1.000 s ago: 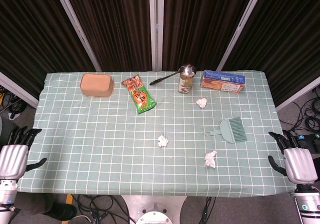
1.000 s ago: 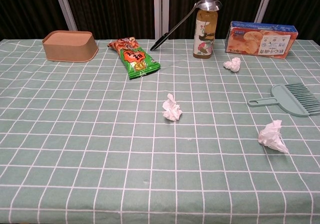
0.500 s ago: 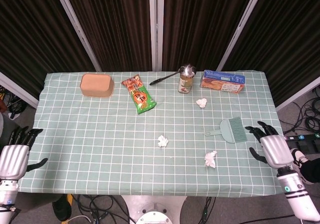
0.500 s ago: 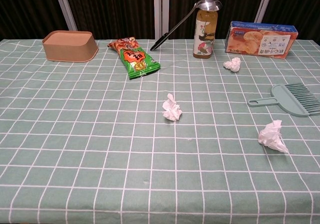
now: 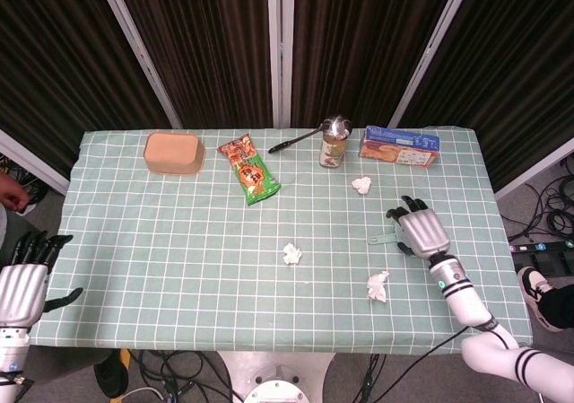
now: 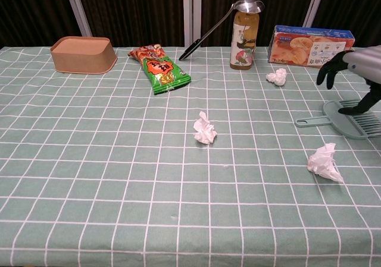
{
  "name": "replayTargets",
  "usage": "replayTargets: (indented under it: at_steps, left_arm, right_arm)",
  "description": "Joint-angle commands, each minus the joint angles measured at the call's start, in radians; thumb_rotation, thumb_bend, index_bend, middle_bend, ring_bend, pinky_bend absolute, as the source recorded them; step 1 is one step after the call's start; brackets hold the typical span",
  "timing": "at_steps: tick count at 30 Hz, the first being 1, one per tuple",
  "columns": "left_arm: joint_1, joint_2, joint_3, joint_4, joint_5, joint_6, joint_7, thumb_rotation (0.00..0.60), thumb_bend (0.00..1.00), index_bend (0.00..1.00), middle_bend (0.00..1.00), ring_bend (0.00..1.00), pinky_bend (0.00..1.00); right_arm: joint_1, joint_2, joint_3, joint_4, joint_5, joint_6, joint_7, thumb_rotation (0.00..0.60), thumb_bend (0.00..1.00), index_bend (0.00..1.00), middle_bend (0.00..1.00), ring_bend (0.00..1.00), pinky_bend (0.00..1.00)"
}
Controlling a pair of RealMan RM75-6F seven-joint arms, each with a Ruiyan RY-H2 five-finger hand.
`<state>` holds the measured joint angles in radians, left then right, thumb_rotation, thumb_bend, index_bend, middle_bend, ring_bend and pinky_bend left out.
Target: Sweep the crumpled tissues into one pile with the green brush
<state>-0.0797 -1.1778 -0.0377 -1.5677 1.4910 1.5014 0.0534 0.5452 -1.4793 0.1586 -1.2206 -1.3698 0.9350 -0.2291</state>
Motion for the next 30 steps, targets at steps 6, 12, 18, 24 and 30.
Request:
replayTargets:
  at_steps: [6, 12, 18, 24, 30]
  left_arm:
    - [-0.002, -0.004, 0.002, 0.007, -0.004, -0.011, -0.009, 0.600, 0.06, 0.17, 0.20, 0.10, 0.07]
    - [-0.005, -0.008, 0.001, 0.014, -0.008, -0.021, -0.016, 0.600, 0.06, 0.17, 0.20, 0.10, 0.07]
    - [-0.009, -0.011, 0.000, 0.018, -0.006, -0.025, -0.014, 0.600, 0.06, 0.17, 0.20, 0.10, 0.07]
    - [-0.008, -0.011, 0.001, 0.019, -0.009, -0.027, -0.016, 0.600, 0.06, 0.17, 0.20, 0.10, 0.07]
    - [-0.007, -0.012, 0.001, 0.021, -0.008, -0.024, -0.018, 0.600, 0.06, 0.17, 0.20, 0.10, 0.07]
  right_arm:
    - [0.053, -0.114, -0.033, 0.133, -0.008, -0.031, -0.028, 0.600, 0.16, 0.36, 0.36, 0.10, 0.20]
    - [0.059, -0.149, -0.049, 0.190, -0.010, -0.028, -0.033, 0.600, 0.17, 0.40, 0.38, 0.10, 0.20]
    - [0.066, -0.177, -0.057, 0.236, -0.002, -0.045, -0.017, 0.600, 0.17, 0.42, 0.38, 0.10, 0.20]
    - [0.076, -0.195, -0.066, 0.264, -0.001, -0.066, 0.004, 0.600, 0.17, 0.44, 0.40, 0.11, 0.20]
    - [0.074, -0.198, -0.073, 0.272, -0.006, -0.054, 0.013, 0.600, 0.27, 0.58, 0.50, 0.20, 0.20]
